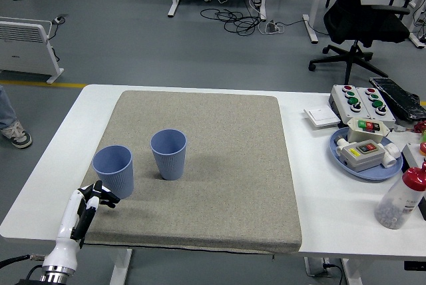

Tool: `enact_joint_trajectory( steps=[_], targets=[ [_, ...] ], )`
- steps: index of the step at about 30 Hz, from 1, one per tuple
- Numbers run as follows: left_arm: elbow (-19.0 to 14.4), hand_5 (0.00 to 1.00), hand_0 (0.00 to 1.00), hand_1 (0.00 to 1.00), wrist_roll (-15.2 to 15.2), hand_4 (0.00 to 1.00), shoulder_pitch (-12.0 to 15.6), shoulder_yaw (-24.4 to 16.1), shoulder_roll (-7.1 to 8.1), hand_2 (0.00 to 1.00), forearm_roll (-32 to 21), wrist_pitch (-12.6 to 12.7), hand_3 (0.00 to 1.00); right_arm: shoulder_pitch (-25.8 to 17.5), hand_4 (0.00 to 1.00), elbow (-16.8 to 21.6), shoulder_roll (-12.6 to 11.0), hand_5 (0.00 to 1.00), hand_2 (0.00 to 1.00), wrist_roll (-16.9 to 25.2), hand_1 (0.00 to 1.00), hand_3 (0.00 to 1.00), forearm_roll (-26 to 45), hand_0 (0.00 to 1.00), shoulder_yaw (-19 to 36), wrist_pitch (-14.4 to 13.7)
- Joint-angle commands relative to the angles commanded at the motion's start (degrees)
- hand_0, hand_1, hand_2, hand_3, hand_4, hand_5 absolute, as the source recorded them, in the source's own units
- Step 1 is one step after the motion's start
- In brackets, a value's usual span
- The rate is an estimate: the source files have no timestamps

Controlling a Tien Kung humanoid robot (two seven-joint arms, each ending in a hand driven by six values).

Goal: Push cup pick cup insert cup

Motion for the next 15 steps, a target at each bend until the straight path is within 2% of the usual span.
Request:
enact_joint_trajectory(
  steps=[4,5,15],
  targets=[
    [1.7,0.998,0.403,0.465,0.12,0.515,-1.14,-0.03,-0.54,0.43,0.34,-0.24,0.352,0.03,0.109,0.0,0.02,0.559,0.671,-0.02,0.664,0.586,-0.01,0.726,-0.06,0.02],
    [2.05,0.998,0.485,0.484,0.1,0.513,-1.47,0.06,-0.65,0.442,0.33,-0.25,0.358,0.04,0.109,0.0,0.03,0.558,0.671,-0.02,0.664,0.586,0.02,0.726,-0.1,0.03],
    [4.69,0.998,0.517,0.494,0.58,0.514,-3.78,1.17,-0.79,0.453,0.24,-0.67,0.367,0.18,0.109,0.0,0.13,0.555,0.671,0.08,0.664,0.585,0.14,0.726,-0.14,-0.01]
  ],
)
